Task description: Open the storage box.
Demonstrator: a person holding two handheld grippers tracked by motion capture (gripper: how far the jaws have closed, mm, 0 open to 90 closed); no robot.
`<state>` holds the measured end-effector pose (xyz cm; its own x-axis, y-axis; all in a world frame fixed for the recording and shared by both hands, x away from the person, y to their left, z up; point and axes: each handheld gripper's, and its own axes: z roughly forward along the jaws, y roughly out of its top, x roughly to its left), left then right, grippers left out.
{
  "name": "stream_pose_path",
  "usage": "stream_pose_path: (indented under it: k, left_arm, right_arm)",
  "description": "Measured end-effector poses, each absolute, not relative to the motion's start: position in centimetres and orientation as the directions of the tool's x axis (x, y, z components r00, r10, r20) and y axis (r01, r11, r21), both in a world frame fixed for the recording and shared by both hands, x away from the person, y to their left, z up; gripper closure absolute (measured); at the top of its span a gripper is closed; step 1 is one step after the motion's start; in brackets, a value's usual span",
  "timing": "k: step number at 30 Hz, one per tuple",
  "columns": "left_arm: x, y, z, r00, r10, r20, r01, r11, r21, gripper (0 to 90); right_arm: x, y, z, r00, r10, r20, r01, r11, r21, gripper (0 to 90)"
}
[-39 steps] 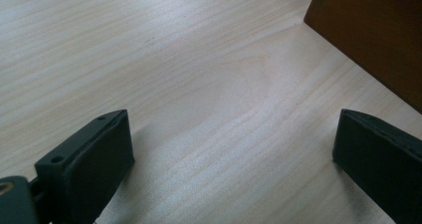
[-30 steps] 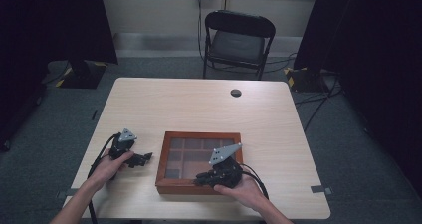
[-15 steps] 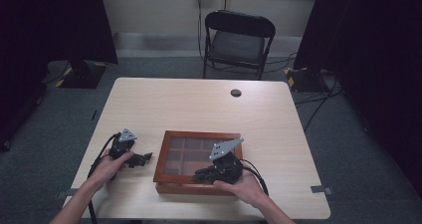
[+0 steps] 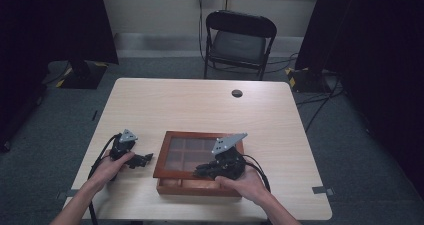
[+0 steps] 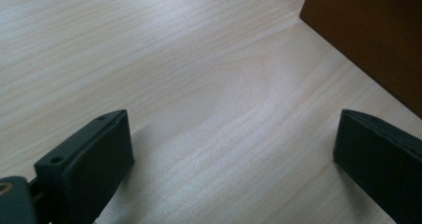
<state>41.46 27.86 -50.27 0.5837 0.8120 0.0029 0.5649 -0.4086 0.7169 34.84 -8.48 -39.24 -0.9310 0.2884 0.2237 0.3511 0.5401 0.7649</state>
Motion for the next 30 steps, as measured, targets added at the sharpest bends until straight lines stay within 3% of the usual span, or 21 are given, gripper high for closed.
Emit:
stream_pose_path:
  k: [30]
  left_arm:
    - [41.4,27.8,-50.3,0.577,0.817,0.008,0.564,-0.406,0.719,1.6]
  right_arm:
    - [36.1,-8.6,-36.1,-0.923,0.316,0.219,0.363,0.528,0.768,82.1]
